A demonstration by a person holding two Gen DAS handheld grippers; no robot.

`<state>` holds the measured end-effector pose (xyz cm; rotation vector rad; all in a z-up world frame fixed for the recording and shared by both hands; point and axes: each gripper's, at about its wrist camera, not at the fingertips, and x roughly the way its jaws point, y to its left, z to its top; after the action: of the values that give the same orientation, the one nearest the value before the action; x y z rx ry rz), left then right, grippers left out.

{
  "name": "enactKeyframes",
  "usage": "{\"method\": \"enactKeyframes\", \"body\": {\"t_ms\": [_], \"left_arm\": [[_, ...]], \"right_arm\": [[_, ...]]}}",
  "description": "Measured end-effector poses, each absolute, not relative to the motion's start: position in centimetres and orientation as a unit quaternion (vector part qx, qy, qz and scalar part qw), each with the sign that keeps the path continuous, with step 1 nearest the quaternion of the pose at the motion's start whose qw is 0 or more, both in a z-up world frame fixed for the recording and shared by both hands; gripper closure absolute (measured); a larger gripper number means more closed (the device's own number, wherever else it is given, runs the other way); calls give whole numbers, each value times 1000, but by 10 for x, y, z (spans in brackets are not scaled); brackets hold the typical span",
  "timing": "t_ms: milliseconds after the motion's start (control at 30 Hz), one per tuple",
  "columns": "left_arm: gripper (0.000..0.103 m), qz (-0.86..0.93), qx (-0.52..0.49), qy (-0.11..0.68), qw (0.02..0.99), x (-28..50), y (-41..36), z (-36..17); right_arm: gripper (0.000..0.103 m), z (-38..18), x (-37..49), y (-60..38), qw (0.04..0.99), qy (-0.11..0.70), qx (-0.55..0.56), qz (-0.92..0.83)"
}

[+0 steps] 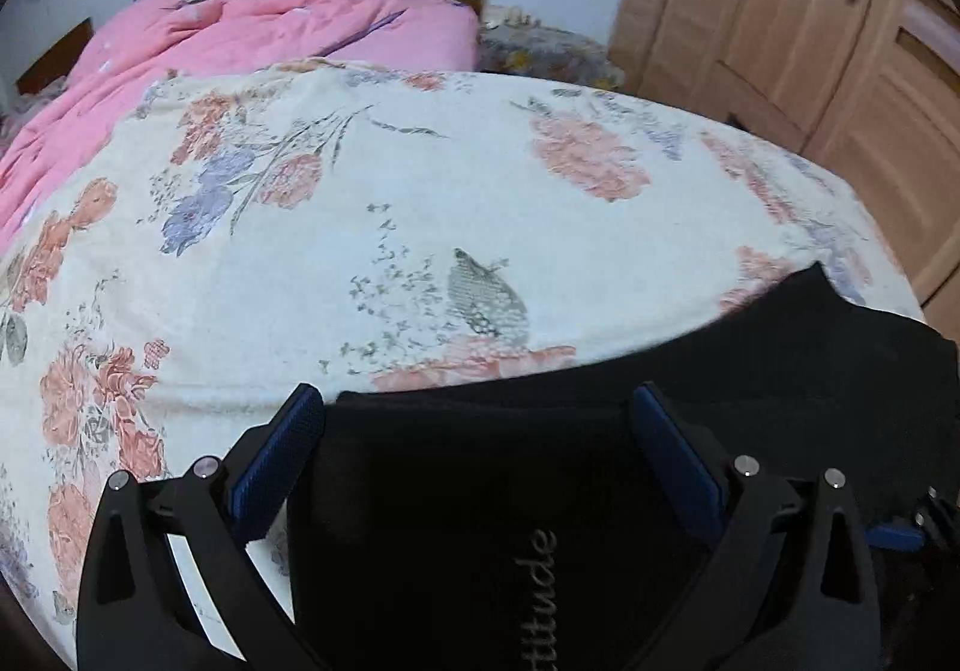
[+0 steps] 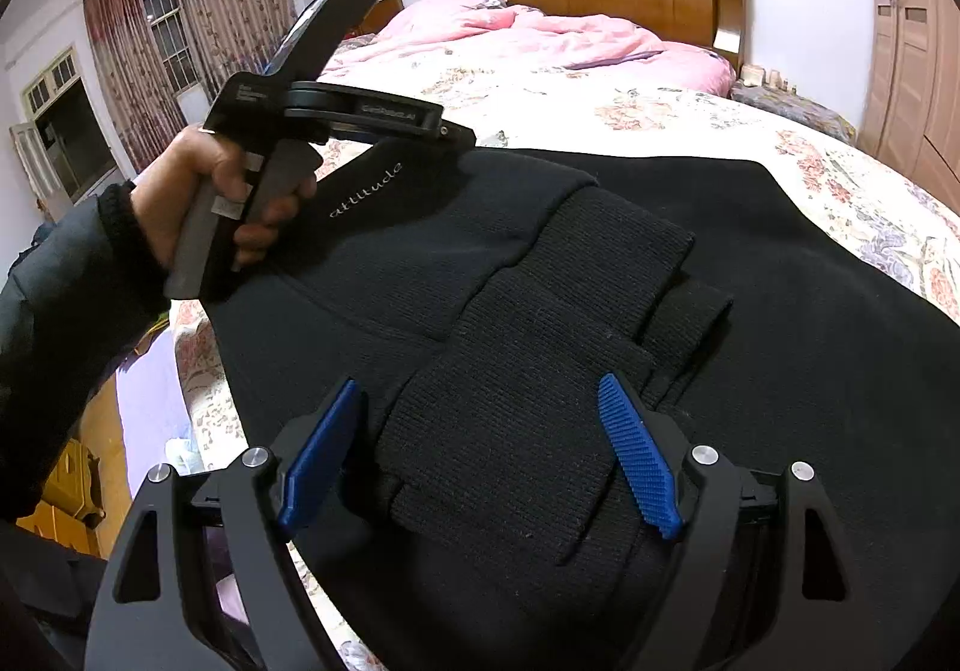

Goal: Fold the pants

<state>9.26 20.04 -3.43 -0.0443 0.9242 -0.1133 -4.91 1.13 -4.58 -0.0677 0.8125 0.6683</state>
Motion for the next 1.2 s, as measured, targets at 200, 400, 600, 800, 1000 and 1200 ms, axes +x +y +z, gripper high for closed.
{"method": "enactKeyframes", "body": {"t_ms": [200, 400, 600, 800, 1000, 1200], "left_arm": [[2, -50, 7, 371, 927, 43, 174, -1], [2, -30, 69, 412, 908, 28, 152, -41], [2, -36, 57, 367, 928, 17, 132, -8], [2, -151, 95, 321, 930, -12, 33, 11], [2, -189, 190, 353, 896, -15, -29, -27], [2, -182, 221, 369, 884, -19, -30, -45]], "right_arm": [[23, -48, -48, 8, 865, 384, -25, 322], [18, -40, -51, -7, 863, 392, -6, 320], [17, -20, -88, -120, 905, 356, 95, 212], [17, -33, -155, -242, 904, 348, 245, 37], [17, -59, -176, -280, 887, 359, 290, -24], [17, -77, -148, -289, 877, 364, 313, -3]]}}
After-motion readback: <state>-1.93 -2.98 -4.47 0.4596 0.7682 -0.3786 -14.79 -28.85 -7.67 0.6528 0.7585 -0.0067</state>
